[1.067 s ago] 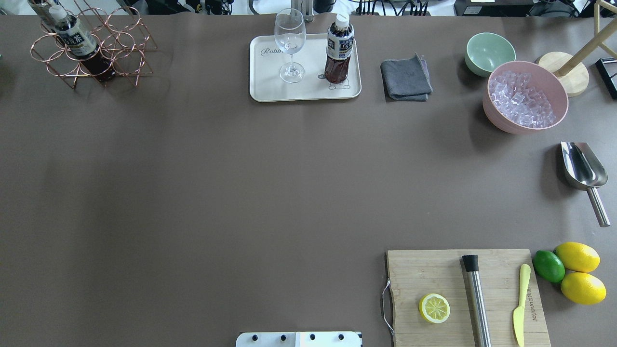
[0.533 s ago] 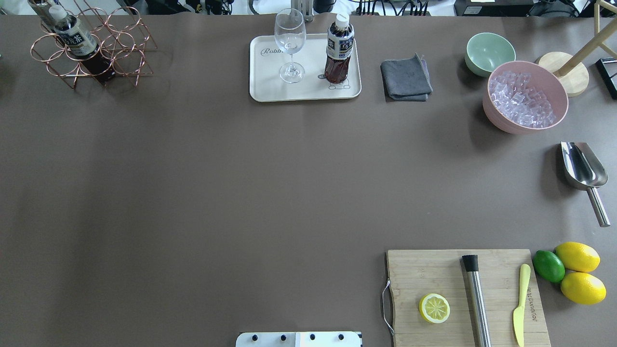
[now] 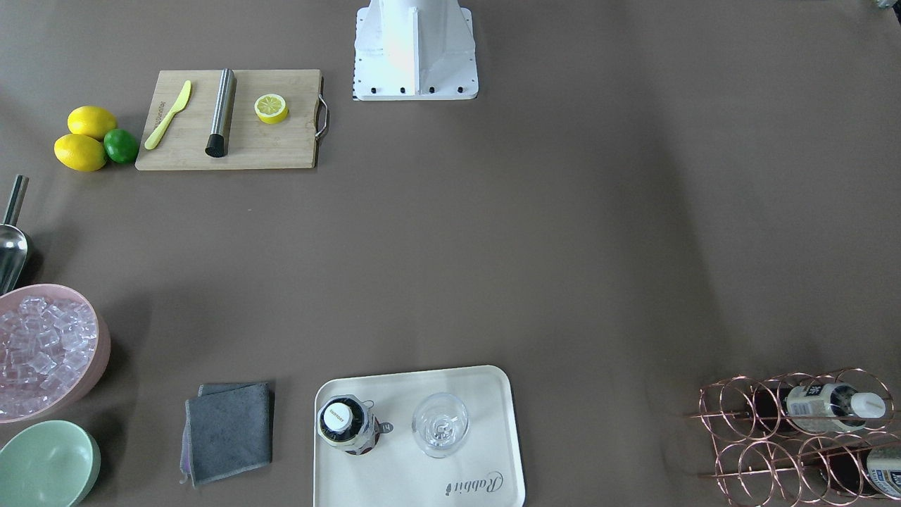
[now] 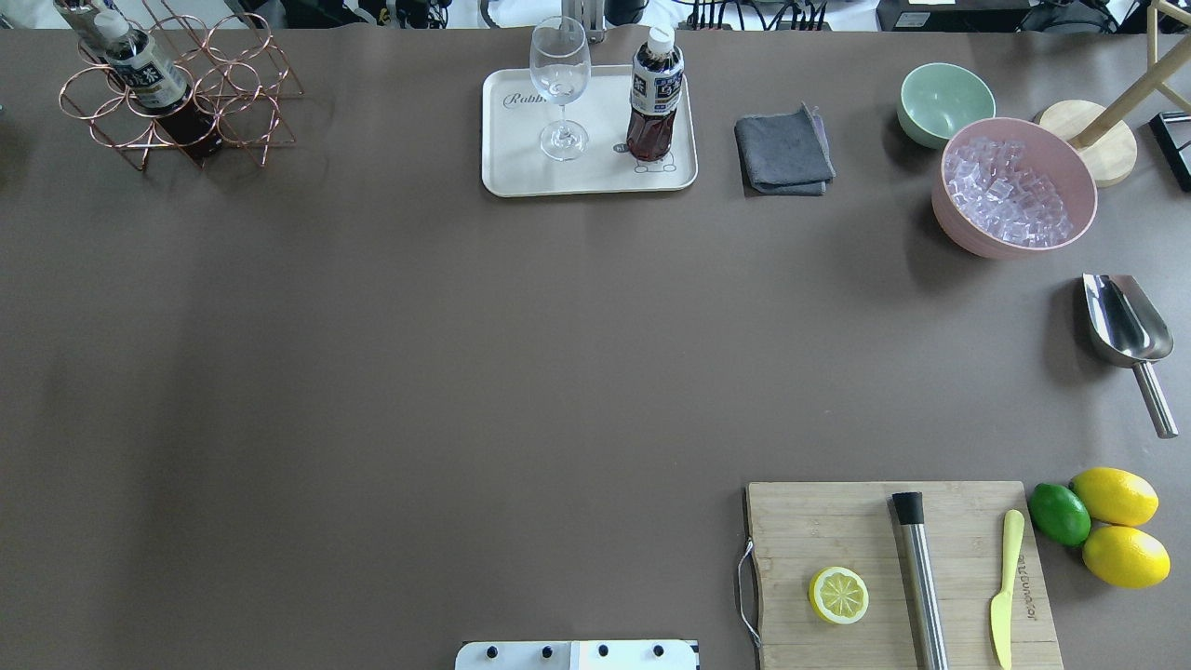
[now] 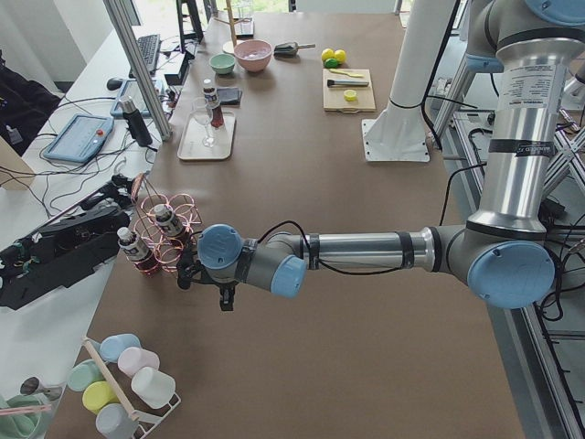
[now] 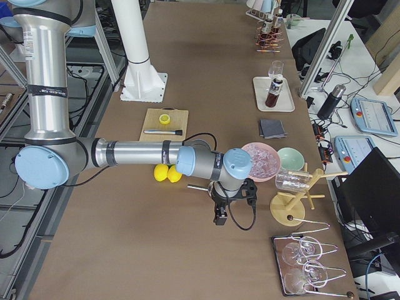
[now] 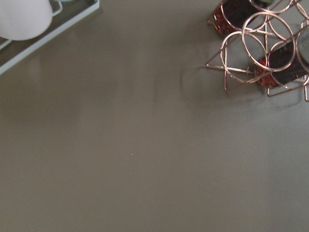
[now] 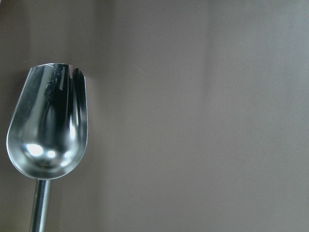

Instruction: Take tea from basket to plate

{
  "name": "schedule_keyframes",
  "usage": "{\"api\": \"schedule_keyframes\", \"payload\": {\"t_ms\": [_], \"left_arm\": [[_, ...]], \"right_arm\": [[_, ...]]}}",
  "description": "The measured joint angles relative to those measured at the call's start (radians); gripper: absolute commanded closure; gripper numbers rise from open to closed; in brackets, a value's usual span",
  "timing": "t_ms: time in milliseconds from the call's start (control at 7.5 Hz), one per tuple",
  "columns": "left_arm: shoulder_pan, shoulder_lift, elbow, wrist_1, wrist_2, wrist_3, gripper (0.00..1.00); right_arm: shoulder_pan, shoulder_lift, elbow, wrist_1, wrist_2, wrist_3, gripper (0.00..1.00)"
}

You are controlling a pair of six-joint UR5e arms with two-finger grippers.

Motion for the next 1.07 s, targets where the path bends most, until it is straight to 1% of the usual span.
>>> {"api": "schedule_keyframes", "payload": {"t_ms": [133,267,400,533,667,800,933,1067], "left_arm": [[0.012,-0.001,-0.023,0.070,0.025,0.027,0.01],[0.005,-0.006,-0.068,0.223,0.059,0.112,0.01],[-0.029,-0.023,-0.126,0.427,0.110,0.234,0.01],[-0.055,-0.043,-0.162,0.582,0.175,0.344,0.01],[-0.081,-0.044,-0.179,0.664,0.218,0.420,0.02],[-0.110,-0.020,-0.183,0.682,0.234,0.456,0.01],[-0.126,0.027,-0.177,0.620,0.242,0.467,0.01],[-0.132,0.089,-0.173,0.514,0.245,0.468,0.01]], "right_arm": [[0.000,0.000,0.000,0.000,0.000,0.000,0.00],[0.000,0.000,-0.001,0.000,0.000,0.000,0.00],[0.000,0.000,-0.001,-0.001,0.000,0.000,0.00],[0.000,0.000,-0.001,-0.001,0.000,0.000,0.00],[0.000,0.000,-0.002,0.000,0.000,-0.001,0.00],[0.000,0.000,-0.002,0.000,0.000,-0.001,0.00],[0.000,0.000,-0.001,0.000,0.000,-0.001,0.00],[0.000,0.000,-0.001,0.000,0.001,-0.001,0.00]]}}
